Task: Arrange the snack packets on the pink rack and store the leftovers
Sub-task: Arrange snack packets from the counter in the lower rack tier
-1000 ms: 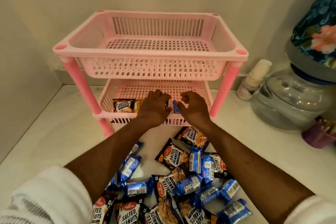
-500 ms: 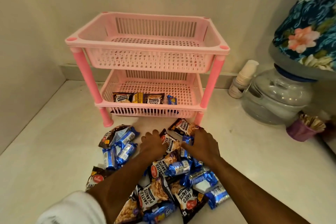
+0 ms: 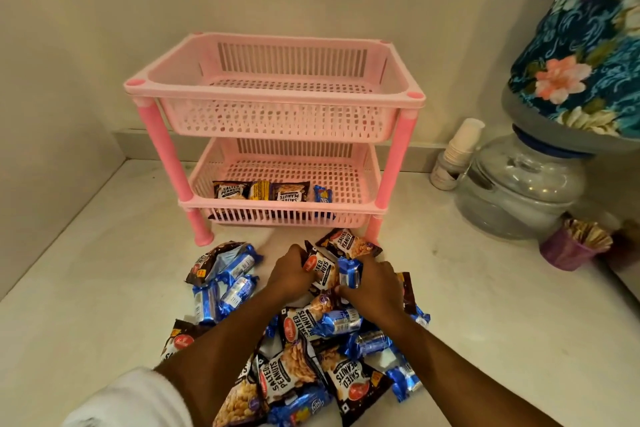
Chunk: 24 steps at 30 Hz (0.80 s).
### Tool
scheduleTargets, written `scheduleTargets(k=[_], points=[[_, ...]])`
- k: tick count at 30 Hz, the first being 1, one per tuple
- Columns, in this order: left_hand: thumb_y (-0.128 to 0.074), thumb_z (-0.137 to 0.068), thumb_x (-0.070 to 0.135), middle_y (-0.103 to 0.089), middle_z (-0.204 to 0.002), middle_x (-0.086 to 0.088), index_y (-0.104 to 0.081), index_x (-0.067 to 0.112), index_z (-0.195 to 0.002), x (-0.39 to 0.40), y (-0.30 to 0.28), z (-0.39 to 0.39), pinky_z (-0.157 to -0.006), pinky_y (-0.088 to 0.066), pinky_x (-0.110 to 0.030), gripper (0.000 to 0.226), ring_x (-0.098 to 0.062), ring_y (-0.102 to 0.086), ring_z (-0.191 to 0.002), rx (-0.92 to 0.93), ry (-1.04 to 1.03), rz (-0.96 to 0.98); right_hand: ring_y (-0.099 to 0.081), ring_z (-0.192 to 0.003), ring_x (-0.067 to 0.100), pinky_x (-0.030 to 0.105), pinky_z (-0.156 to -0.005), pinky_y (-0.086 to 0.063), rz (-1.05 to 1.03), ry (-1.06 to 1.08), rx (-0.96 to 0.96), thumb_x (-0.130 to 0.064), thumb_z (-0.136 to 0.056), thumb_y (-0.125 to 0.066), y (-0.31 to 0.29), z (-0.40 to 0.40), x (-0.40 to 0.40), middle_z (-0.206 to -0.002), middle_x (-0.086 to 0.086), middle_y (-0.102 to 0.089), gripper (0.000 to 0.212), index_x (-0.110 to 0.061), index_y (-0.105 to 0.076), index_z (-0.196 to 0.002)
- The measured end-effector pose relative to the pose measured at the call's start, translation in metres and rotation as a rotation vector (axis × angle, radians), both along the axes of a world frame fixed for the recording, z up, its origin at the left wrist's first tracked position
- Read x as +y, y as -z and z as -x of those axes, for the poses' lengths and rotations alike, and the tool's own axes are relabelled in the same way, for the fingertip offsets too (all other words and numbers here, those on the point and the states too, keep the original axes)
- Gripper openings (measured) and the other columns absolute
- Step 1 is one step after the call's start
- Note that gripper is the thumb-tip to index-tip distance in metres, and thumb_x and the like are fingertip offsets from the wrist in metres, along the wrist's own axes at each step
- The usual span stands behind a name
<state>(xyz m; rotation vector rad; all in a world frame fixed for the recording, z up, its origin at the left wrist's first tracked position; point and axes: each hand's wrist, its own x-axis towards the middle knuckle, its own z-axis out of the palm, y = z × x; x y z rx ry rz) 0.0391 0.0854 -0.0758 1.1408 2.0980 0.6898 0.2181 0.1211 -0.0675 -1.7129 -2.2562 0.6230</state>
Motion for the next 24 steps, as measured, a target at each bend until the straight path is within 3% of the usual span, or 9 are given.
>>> scheduleTargets(k=[3, 7, 10, 13, 18, 22, 24], points=[[-0.084, -0.072, 0.020, -0.066, -0.094, 0.004, -0.049, 0.028, -0.091, -0.004, -0.021, 0.009, -0.070, -0.054, -0.030, 0.041, -0.011, -0.062, -0.080, -0.007, 0.047, -0.114, -0.062, -0.103, 0.020, 0.030, -0.077, -0.048, 0.006, -0.022, 0.116, -0.043, -0.074, -0.079, -0.009, -0.001, 0.003, -0.109, -0.003, -0.065, 0.058, -0.030, -0.056, -0.125], [-0.089, -0.065, 0.018, -0.068, -0.093, 0.009, -0.057, 0.033, -0.089, -0.004, -0.068, 0.025, -0.066, -0.053, -0.023, 0.042, -0.010, -0.066, -0.087, -0.101, 0.062, -0.259, -0.064, -0.103, 0.013, 0.024, -0.079, -0.048, 0.088, -0.105, 0.420, -0.026, -0.083, -0.077, -0.034, 0.002, 0.014, -0.113, -0.012, -0.063, 0.057, -0.028, -0.048, -0.132], [-0.090, -0.064, 0.015, -0.072, -0.103, 0.001, -0.065, 0.025, -0.102, 0.007, -0.100, 0.036, -0.080, -0.059, -0.036, 0.047, -0.016, -0.069, -0.093, -0.269, 0.004, -0.335, -0.064, -0.103, 0.011, 0.027, -0.084, -0.053, 0.066, -0.065, 0.583, -0.022, -0.085, -0.078, -0.061, 0.015, 0.026, -0.112, -0.015, -0.059, 0.073, -0.023, -0.035, -0.144], [-0.088, -0.065, 0.003, -0.074, -0.104, -0.006, -0.066, 0.014, -0.110, 0.028, -0.121, 0.044, -0.083, -0.060, -0.048, 0.051, -0.025, -0.072, -0.096, -0.459, -0.115, -0.412, -0.068, -0.096, 0.015, 0.036, -0.083, -0.059, -0.032, -0.032, 0.656, -0.024, -0.087, -0.076, -0.088, 0.033, 0.041, -0.105, -0.011, -0.062, 0.069, -0.020, -0.034, -0.142], [-0.084, -0.071, 0.003, -0.069, -0.112, -0.001, -0.057, 0.031, -0.108, 0.077, -0.132, 0.055, -0.084, -0.059, -0.048, 0.054, -0.024, -0.067, -0.105, -0.509, -0.154, -0.511, -0.060, -0.110, 0.022, 0.029, -0.087, -0.050, -0.282, -0.062, 0.583, -0.010, -0.086, -0.066, -0.118, 0.068, 0.078, -0.119, -0.002, -0.059, 0.051, -0.018, -0.048, -0.133], [-0.079, -0.081, 0.017, -0.062, -0.127, -0.004, -0.045, 0.022, -0.130, 0.115, -0.121, 0.068, -0.092, -0.055, -0.049, 0.060, -0.028, -0.060, -0.117, -0.345, -0.178, -0.466, -0.059, -0.113, 0.032, 0.034, -0.082, -0.050, -0.259, 0.043, 0.336, -0.011, -0.088, -0.062, -0.115, 0.092, 0.111, -0.128, 0.013, -0.055, 0.053, -0.015, -0.042, -0.137], [-0.075, -0.084, 0.023, -0.060, -0.131, -0.004, -0.045, 0.019, -0.133, 0.128, -0.116, 0.076, -0.098, -0.049, -0.037, 0.058, -0.025, -0.057, -0.120, -0.247, -0.176, -0.457, -0.060, -0.114, 0.033, 0.036, -0.085, -0.050, -0.234, 0.066, 0.279, -0.009, -0.088, -0.061, -0.110, 0.099, 0.126, -0.126, 0.012, -0.059, 0.049, -0.014, -0.044, -0.134]])
